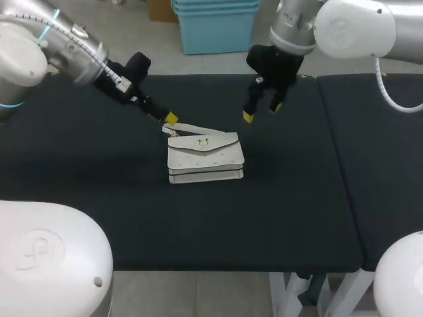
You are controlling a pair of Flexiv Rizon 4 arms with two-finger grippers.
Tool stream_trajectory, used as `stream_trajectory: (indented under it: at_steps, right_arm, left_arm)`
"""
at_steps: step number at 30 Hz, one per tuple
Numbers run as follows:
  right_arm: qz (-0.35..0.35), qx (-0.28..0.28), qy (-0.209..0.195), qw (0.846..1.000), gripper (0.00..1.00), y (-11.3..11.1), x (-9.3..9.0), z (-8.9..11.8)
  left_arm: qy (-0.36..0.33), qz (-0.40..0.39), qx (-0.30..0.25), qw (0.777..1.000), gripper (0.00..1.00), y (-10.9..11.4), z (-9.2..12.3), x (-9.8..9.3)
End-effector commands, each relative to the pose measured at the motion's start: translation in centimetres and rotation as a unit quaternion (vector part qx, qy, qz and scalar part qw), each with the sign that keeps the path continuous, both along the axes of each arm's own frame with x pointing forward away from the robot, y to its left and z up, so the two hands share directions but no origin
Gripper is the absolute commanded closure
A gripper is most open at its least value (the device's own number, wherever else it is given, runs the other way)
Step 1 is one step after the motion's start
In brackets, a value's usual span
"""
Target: Pick up the bag, open it, inspect its contents, close it, and place it on the opposite side
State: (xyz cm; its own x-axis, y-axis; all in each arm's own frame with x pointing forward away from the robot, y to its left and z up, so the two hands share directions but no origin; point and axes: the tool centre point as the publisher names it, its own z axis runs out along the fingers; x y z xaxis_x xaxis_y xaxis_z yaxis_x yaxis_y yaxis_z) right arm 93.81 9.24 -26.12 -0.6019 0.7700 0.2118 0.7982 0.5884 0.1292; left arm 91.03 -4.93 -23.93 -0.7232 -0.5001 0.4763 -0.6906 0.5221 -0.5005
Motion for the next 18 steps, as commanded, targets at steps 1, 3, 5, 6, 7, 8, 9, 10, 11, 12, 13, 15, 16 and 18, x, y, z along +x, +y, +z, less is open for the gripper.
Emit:
stream_trajectory:
  at_steps: [1, 3, 5, 6, 7, 8, 9, 10, 11, 12, 13, 15, 16, 18]
  right_arm:
    - [-0.198, 0.076, 0.015, 0.977, 0.0, -0.6, -0.5, -0.2]
    - [-0.198, 0.076, 0.015, 0.977, 0.0, -0.6, -0.5, -0.2]
    - [-0.198, 0.076, 0.015, 0.977, 0.0, -0.6, -0.5, -0.2]
    - [-0.198, 0.076, 0.015, 0.977, 0.0, -0.6, -0.5, -0.2]
    - [-0.198, 0.076, 0.015, 0.977, 0.0, -0.6, -0.5, -0.2]
    - [-0.198, 0.076, 0.015, 0.977, 0.0, -0.6, -0.5, -0.2]
    - [-0.226, 0.089, 0.015, 0.97, 0.0, -0.4, -0.3, -0.2]
    - [-0.239, 0.117, 0.019, 0.964, 0.0, -0.4, -0.4, -0.2]
    - [-0.24, 0.15, 0.019, 0.959, 0.0, -0.4, -0.8, -0.1]
    - [-0.262, 0.171, 0.024, 0.95, 0.0, -0.5, -1.0, -0.1]
    - [-0.278, 0.192, 0.036, 0.94, 0.0, -0.6, -1.1, -0.1]
    - [-0.311, 0.214, 0.052, 0.925, 0.0, -0.7, -1.4, -0.4]
    - [-0.316, 0.218, 0.055, 0.922, 0.0, -0.6, -1.4, -0.7]
    - [-0.319, 0.229, 0.053, 0.918, 0.0, -0.3, -1.7, -1.1]
  left_arm:
    - [0.081, 0.235, 0.011, 0.969, 0.0, -0.1, -0.1, -0.9]
    - [0.081, 0.235, 0.011, 0.969, 0.0, -0.1, -0.1, -0.9]
    - [0.081, 0.235, 0.011, 0.969, 0.0, -0.1, -0.1, -0.9]
    - [0.081, 0.235, 0.011, 0.969, 0.0, -0.1, -0.1, -0.9]
    - [0.081, 0.235, 0.011, 0.969, 0.0, -0.1, -0.1, -0.9]
    - [0.081, 0.235, 0.011, 0.969, 0.0, -0.1, -0.1, -0.9]
    - [0.081, 0.235, 0.011, 0.969, 0.0, -0.1, -0.1, -0.9]
    - [0.117, 0.276, -0.006, 0.954, 0.0, -0.5, -0.2, -0.7]
    - [0.144, 0.303, -0.01, 0.942, 0.0, -0.6, -0.6, -0.6]
    - [0.169, 0.342, -0.02, 0.924, 0.0, -0.8, -0.9, -0.5]
    - [0.203, 0.37, -0.027, 0.906, 0.0, -0.7, -1.1, -0.4]
    - [0.257, 0.41, -0.049, 0.874, 0.0, -0.4, -1.5, -0.5]
    - [0.268, 0.422, -0.058, 0.864, 0.0, -0.2, -1.9, -0.5]
    - [0.287, 0.434, -0.068, 0.851, 0.0, -0.1, -2.6, -0.9]
